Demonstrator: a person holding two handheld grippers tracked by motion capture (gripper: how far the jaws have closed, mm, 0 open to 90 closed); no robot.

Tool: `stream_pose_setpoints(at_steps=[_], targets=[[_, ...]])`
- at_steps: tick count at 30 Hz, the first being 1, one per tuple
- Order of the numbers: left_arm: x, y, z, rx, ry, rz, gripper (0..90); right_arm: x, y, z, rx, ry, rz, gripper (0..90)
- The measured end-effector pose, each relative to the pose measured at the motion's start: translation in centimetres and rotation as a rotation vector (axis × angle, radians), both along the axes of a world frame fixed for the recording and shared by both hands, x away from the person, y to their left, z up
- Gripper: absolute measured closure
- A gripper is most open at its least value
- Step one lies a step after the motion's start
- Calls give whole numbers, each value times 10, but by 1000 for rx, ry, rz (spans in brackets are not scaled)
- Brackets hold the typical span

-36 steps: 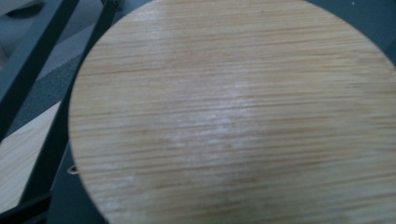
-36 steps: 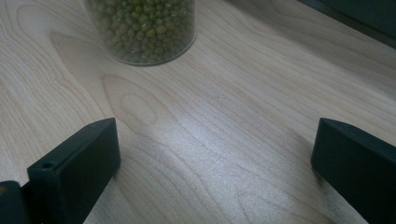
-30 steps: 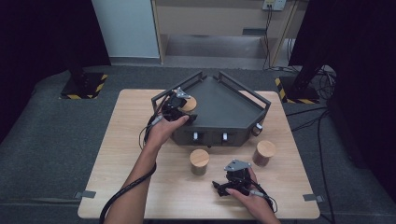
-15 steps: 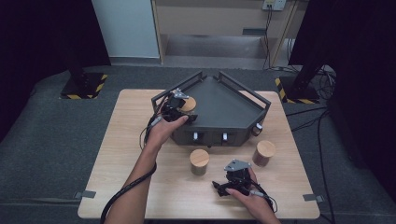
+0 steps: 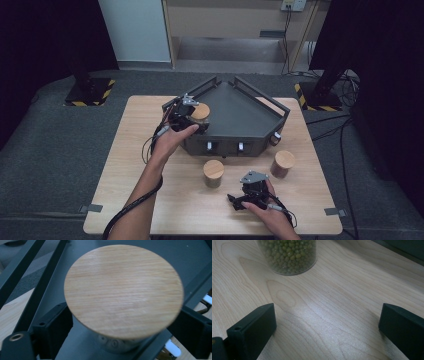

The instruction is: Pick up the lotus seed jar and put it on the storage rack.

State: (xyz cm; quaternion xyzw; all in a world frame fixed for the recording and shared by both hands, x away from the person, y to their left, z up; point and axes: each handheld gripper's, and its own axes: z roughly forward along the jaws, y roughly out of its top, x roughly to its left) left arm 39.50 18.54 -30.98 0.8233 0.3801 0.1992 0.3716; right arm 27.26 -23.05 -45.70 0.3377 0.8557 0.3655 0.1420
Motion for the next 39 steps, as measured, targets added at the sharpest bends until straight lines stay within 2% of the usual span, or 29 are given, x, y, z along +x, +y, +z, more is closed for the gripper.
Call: stream_pose_setpoints(at_steps=[5, 10, 16, 25, 31, 34, 39], targets=[[-10, 3, 4, 7, -2, 16, 45, 0, 0, 0, 0, -1, 0, 15], [-24, 5, 8, 25, -16, 7, 45, 0, 0, 0, 0, 1, -1, 15], [-38, 10, 10, 18, -39, 1, 46, 0, 0, 0, 1, 1, -1, 15], [-57, 20, 5, 24, -54, -3, 48, 0, 0, 0, 1, 2, -1, 15], [-61, 26, 4, 20, -49, -5, 47, 0, 0, 0, 0, 2, -1, 16], [-66, 26, 3, 43, -50, -21, 47, 0, 0, 0, -1, 1, 0, 15], [-73, 28, -3, 46, -48, -22, 46, 0, 0, 0, -1, 1, 0, 15]])
